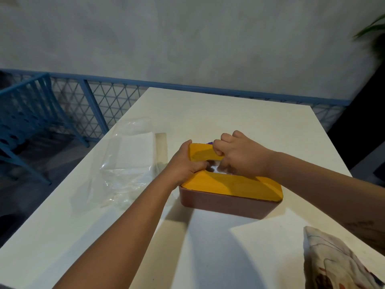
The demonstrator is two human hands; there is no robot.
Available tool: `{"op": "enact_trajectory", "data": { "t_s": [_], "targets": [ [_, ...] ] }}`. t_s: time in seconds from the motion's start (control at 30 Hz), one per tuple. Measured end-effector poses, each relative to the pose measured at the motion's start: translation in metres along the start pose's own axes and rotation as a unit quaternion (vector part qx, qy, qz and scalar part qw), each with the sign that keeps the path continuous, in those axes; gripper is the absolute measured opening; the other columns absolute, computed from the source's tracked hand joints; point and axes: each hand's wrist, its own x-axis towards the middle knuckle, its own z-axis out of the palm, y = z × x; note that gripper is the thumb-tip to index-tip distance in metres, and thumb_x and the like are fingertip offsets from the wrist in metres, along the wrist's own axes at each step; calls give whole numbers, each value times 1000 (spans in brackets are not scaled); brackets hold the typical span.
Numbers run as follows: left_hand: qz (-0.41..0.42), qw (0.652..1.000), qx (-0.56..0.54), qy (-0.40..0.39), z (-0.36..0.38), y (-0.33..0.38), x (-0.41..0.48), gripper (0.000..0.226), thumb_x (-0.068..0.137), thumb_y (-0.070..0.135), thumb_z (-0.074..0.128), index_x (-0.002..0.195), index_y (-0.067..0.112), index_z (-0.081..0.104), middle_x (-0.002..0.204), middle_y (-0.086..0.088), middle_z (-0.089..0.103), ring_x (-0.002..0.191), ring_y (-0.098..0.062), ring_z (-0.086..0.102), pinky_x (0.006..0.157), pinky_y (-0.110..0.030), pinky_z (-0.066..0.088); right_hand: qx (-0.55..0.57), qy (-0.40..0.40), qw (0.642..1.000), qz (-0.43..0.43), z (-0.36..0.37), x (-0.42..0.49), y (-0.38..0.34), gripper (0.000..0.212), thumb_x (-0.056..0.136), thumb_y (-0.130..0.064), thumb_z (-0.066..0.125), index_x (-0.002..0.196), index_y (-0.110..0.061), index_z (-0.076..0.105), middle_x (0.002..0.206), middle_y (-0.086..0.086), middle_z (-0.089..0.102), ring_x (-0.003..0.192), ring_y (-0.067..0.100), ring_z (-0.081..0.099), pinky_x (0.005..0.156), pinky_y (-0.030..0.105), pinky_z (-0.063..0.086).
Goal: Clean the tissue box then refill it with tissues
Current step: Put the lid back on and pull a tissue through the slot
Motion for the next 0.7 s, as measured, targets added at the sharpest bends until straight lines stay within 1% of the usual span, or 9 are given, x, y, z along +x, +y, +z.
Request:
{"op": "enact_trajectory", "data": {
  "t_s": [0.1,0.17,0.2,0.27,0.33,0.4,0.53,0.67,0.7],
  "targets": [
    [-1,1000,6,-2,0,-1,1,86,83,33,67,148,24,11,151,-4,27,130,-27,37,91,-29,33,-1,-7,1000,16,5,3,-5,5,80,-23,71,77,-22,75,95,4,55,93,24,48,71,35,34],
    [-1,1000,7,-3,0,-1,1,86,83,33,66,148,24,11,152,-4,26,132,-27,36,91,-29,33,0,-2,1000,14,6,4,-5,5,77,-21,74,72,-22,74,92,4,56,91,24,50,69,33,33],
    [0,1000,5,-3,0,-1,2,86,83,33,66,148,24,11,152,-4,26,132,-26,36,91,-28,33,-1,-6,1000,7,6,4,-5,6,78,-21,72,73,-22,74,94,4,56,92,24,50,70,32,32],
    [1,1000,2,-2,0,0,2,86,83,32,67,148,24,11,152,-4,27,132,-26,36,91,-27,32,-3,-26,1000,-7,8,5,-3,9,86,-25,64,82,-24,73,103,3,54,101,23,47,74,31,29],
    [1,1000,0,-2,0,-1,2,86,83,31,67,148,23,11,152,-4,27,132,-25,36,92,-27,32,-13,-38,999,-22,9,6,-2,13,90,-28,59,88,-26,72,109,3,51,105,22,45,76,31,29],
    [1,1000,-2,-3,0,-1,2,86,83,32,67,148,23,11,152,-4,27,132,-25,36,92,-27,33,-11,-26,999,-33,9,7,-2,11,89,-28,61,87,-27,71,108,3,52,103,22,46,75,31,31],
    [2,1000,3,1,0,-1,2,87,83,32,67,148,23,11,152,-4,27,132,-25,36,92,-27,32,0,-35,998,-56,7,7,2,10,91,-28,58,86,-27,67,107,2,50,100,20,44,73,30,33],
    [-1,1000,-2,-5,0,-1,3,89,81,30,68,149,24,10,151,-4,28,131,-26,37,93,-28,34,44,-16,998,-45,3,3,5,12,92,-24,54,86,-25,65,102,-1,47,92,15,42,71,28,40],
    [-2,1000,-10,-7,0,-2,3,90,81,30,69,149,24,10,150,-4,29,130,-26,38,94,-29,35,74,-15,997,-26,1,1,5,14,94,-23,52,88,-23,64,100,-3,44,88,12,40,70,27,41]
  ]
}}
